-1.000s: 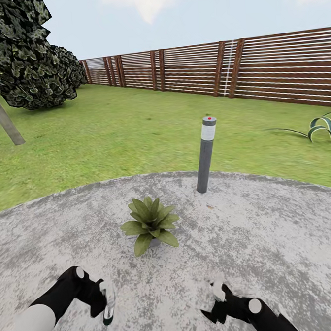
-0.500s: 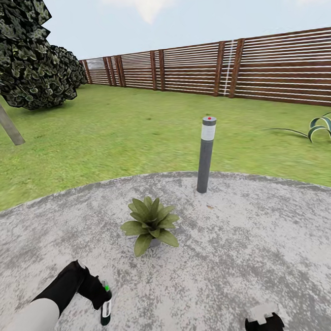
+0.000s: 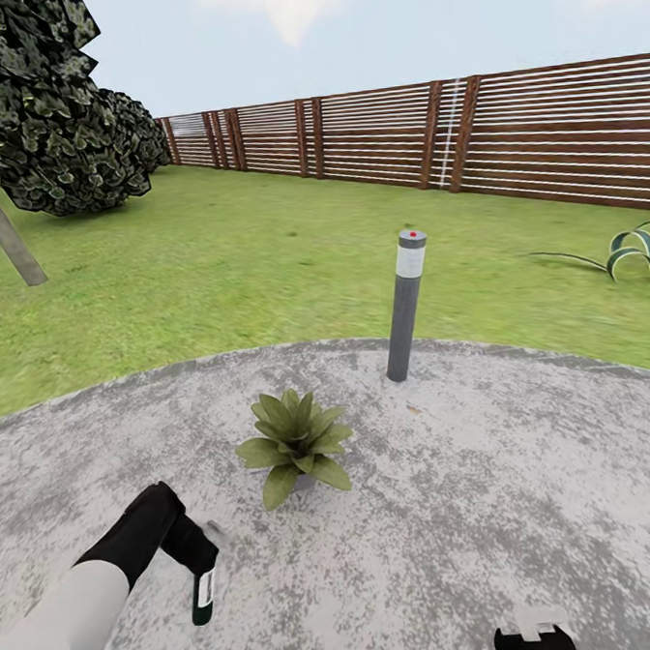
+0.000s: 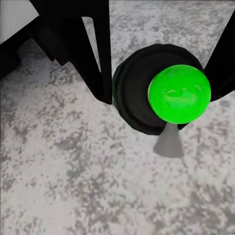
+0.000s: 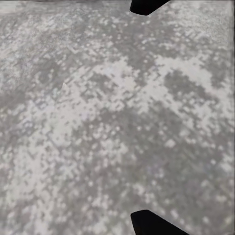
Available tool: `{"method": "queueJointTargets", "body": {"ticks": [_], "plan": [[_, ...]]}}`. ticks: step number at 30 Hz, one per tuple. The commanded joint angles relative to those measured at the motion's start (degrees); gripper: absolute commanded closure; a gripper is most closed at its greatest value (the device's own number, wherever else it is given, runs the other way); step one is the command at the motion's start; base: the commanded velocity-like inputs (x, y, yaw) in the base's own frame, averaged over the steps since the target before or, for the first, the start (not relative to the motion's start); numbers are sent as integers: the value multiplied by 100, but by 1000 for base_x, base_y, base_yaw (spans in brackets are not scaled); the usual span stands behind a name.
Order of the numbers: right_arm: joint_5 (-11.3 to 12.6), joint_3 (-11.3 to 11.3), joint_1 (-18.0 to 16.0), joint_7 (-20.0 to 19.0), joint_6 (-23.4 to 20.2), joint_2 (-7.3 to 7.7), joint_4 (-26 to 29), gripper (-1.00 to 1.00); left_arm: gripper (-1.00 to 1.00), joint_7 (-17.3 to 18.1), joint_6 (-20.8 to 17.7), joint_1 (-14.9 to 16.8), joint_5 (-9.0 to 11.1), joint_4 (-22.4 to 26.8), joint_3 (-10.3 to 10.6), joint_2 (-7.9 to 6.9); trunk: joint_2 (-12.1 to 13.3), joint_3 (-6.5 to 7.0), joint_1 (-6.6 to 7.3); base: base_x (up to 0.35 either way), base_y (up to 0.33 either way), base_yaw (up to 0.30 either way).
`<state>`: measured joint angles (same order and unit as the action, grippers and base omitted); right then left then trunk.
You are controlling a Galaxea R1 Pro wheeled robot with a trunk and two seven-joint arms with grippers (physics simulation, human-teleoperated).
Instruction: Pick up the pesticide atomizer in the garden and spray insectifuge to fully cover both potted plants in the garden.
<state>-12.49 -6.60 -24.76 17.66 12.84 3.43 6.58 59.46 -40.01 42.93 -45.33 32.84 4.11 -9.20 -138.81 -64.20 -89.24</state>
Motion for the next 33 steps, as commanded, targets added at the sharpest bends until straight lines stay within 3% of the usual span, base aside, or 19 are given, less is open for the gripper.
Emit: {"method": "queueJointTargets", "body": {"ticks": [1, 4, 15, 22, 25, 28, 30, 33], "plan": [[-63, -275, -3, 4, 19, -1, -7, -100, 100, 36, -177, -10, -23, 199, 20, 2, -2, -5, -2, 312, 0, 0], [-68, -417, -3, 1, 10, -30, -13, -100, 100, 39, -260, -28, -22, 342, 20, 12, -2, -5, -2, 330, 37, 0], [-69, -446, -3, 0, 13, -34, -4, -100, 100, 38, -270, -58, -4, 364, -3, 14, -2, -5, -2, 336, 57, 0], [-85, -447, -3, -1, 8, -10, -7, -100, 100, 53, -281, -44, -15, 364, 35, 8, -2, -5, -2, 52, 0, 0], [-86, -447, -3, 0, 8, -9, -7, -100, 100, 213, -286, -3, -51, 364, 49, -2, -2, -5, -2, 2, 0, 0], [-87, -447, -3, 0, 8, -2, -9, -100, 100, 634, -276, 61, -73, 369, 59, -66, -2, -5, -2, 0, 0, 0], [-87, -446, -3, 0, 8, 4, -14, -100, 100, 960, -272, 174, -169, 366, 93, -129, -2, -5, -2, 0, 0, 0], [-87, -444, -3, -6, 10, 8, -16, -100, 100, 1310, -275, 329, -723, 359, 107, -259, -2, -5, -2, 0, 0, 0]]}}
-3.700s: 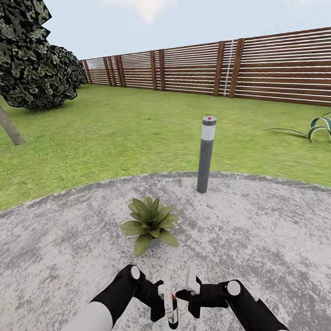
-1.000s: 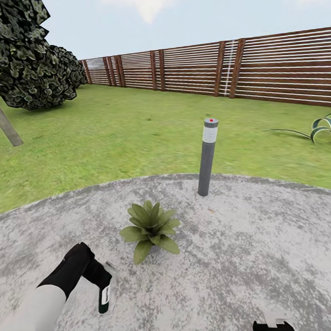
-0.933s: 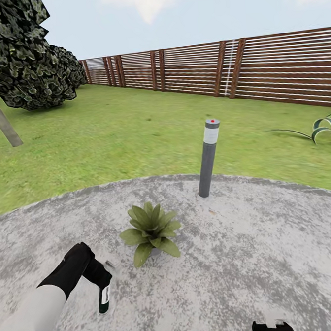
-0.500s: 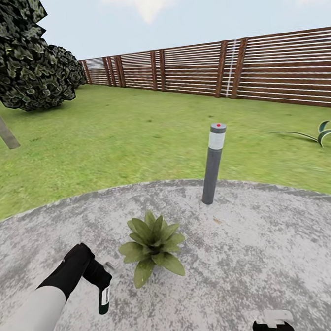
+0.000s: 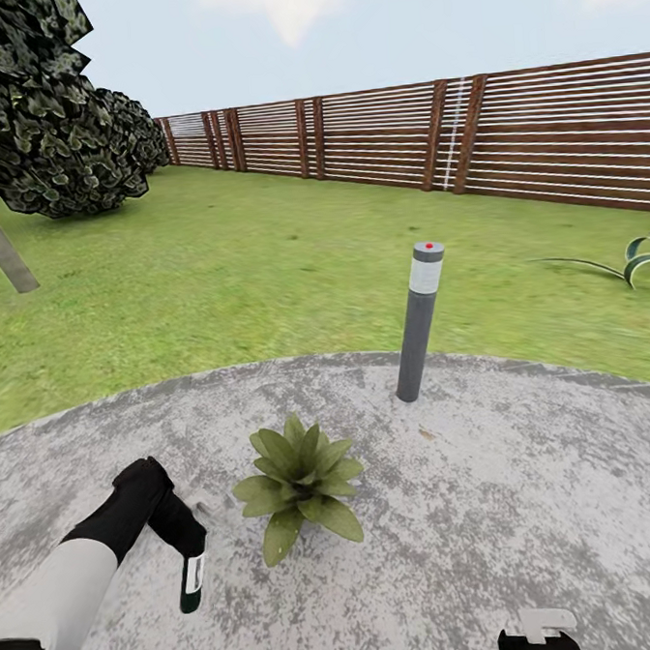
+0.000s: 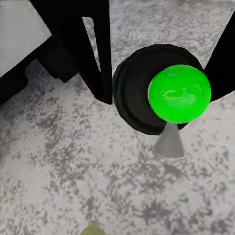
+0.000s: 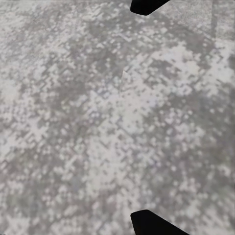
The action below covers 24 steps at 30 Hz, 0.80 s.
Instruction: Pick up the pesticide atomizer in the garden and spray insectifuge to fully cover both potted plants in the garden.
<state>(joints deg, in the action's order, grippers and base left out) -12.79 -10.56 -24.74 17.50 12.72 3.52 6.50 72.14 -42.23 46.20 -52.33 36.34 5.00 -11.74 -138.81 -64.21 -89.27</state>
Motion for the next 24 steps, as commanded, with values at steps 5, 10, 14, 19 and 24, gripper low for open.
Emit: {"method": "queueJointTargets", "body": {"ticks": [5, 10, 14, 19, 24], "plan": [[-56, -49, 4, 8, 29, -1, -8, -100, 100, 374, -56, -33, -482, 14, 23, 6, -2, -5, 1, 3, 0, 0], [-42, -53, 5, 29, 35, -24, 33, -100, 100, 389, -58, -48, -506, 14, 26, 46, -2, -5, 1, 172, 138, 0], [-48, -51, 4, 34, 21, -26, 18, -100, 100, 388, -54, -50, -507, 14, 27, 46, -2, -5, 1, 26, 24, 0], [-48, -51, 5, 34, 20, -27, 18, -100, 100, 388, -49, -50, -507, 14, 15, 48, -2, -5, 1, 174, 171, -87], [-40, -51, 5, 35, 20, -32, 18, -100, 100, 388, -47, -50, -507, 14, 34, 41, -2, -5, 1, 160, 210, -175]]}}
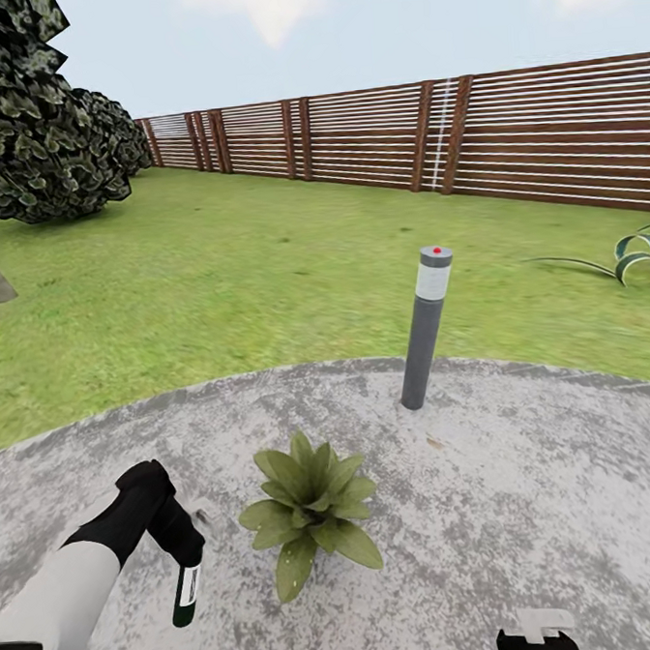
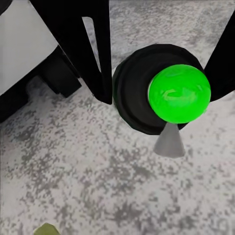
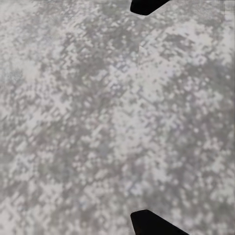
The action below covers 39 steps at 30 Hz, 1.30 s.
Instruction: Pick up the pesticide atomizer in the garden and spray insectifuge to fully cover both potted plants in the garden.
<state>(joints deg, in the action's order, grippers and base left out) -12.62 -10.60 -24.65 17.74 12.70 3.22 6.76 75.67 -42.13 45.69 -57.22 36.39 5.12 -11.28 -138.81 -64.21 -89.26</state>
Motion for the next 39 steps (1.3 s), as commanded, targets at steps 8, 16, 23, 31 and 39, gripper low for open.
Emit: {"method": "queueJointTargets", "body": {"ticks": [8, 16, 23, 31, 39], "plan": [[-56, -48, -4, 10, 31, -23, -8, -100, 100, -14, 31, -40, -19, 2, 8, -180, -2, -5, 0, 7, 15, -7], [-49, -48, -4, -5, 22, -26, -16, -100, 100, 31, -36, 86, -20, 116, 8, 161, -2, -5, 0, 0, 0, 0], [-54, -56, -5, 8, 34, -1, -10, -100, 100, -8, 33, -15, -374, 72, 131, 22, -2, -5, 0, 0, 0, 0], [-97, -39, 6, -22, 742, 32, -34, -100, 100, -63, 9, 2, -440, 113, 111, 90, -2, -5, 0, 7, 6, 0], [-99, -36, 13, -23, 972, 24, -36, -100, 100, -334, -9, -14, -405, 128, 78, 178, -2, -5, 0, 133, 130, 0]]}}
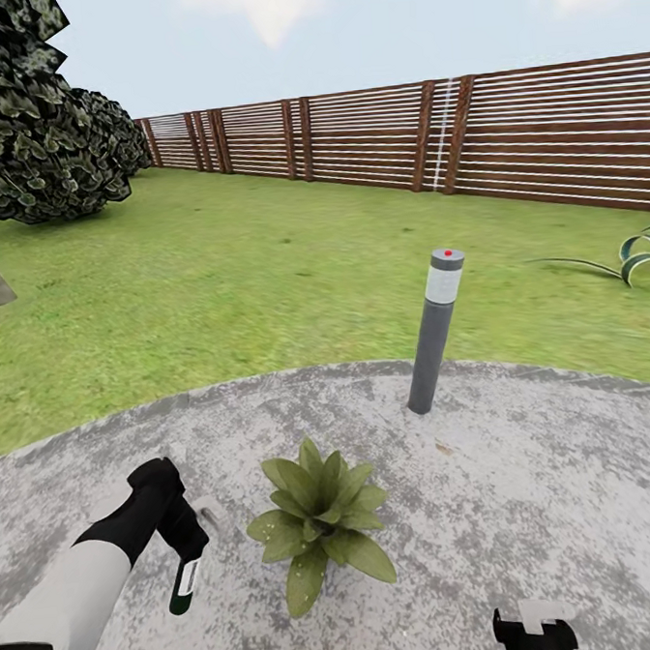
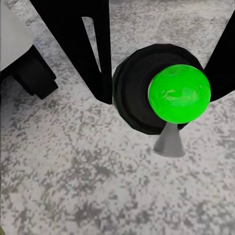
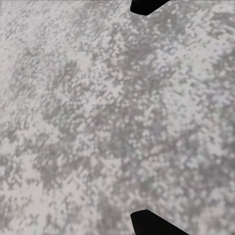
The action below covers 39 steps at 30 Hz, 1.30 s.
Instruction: Pick up the pesticide atomizer in the garden and spray insectifuge to fully cover both potted plants in the garden.
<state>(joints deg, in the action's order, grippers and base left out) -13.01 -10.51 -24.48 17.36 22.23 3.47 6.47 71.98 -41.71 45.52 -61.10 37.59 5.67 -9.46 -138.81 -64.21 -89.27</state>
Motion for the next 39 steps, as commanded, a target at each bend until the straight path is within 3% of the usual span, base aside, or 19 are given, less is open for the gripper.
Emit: {"method": "queueJointTargets", "body": {"ticks": [1, 6, 8, 12, 19, 23, 27, 29, 34, 39], "plan": [[-61, -46, -4, 14, 11, -5, -6, -100, 100, -36, -47, -3, -9, 1, 22, 0, -2, -5, 1, 10, 10, 0], [-53, -48, -4, -22, -7, -6, -11, -100, 100, -420, -32, -18, 36, -63, 25, 41, -2, -5, 1, 3, 3, 0], [-44, -48, -4, -119, -16, -53, -6, -100, 100, -598, -19, -205, 55, -72, 22, 154, -2, -5, 1, 59, 37, 0], [-39, -57, -4, -136, -16, -7, -14, -100, 100, -667, -14, -301, 54, -55, 23, 316, -2, -5, 1, 176, 140, 0], [-12, -96, -4, -120, -17, -66, 14, -100, 100, -694, 11, -446, 38, -35, 22, 261, -2, -23, 1, 6, 5, -14], [-15, -335, -4, -121, -17, -62, 21, -100, 100, -706, 99, -472, 36, -71, 15, 213, -2, -57, 1, 0, 0, -61], [-17, -405, -4, -118, -10, -65, 21, -100, 100, -810, 228, -470, 38, -9, 7, 214, -2, -72, 1, 0, 0, -11], [-17, -407, -4, -118, -11, -65, 21, -100, 100, -764, 231, -449, 43, 4, 18, 221, -2, -73, 1, 0, 0, -1], [-17, -408, -4, -118, -9, -58, 29, -100, 100, -114, 213, -376, -50, 18, 70, 290, -2, -73, 1, -163, -141, 0], [-17, -408, -4, -115, -9, -57, 30, -100, 100, 2, 188, -360, -74, 28, 82, 310, -2, -73, 1, -92, -235, 125]]}}
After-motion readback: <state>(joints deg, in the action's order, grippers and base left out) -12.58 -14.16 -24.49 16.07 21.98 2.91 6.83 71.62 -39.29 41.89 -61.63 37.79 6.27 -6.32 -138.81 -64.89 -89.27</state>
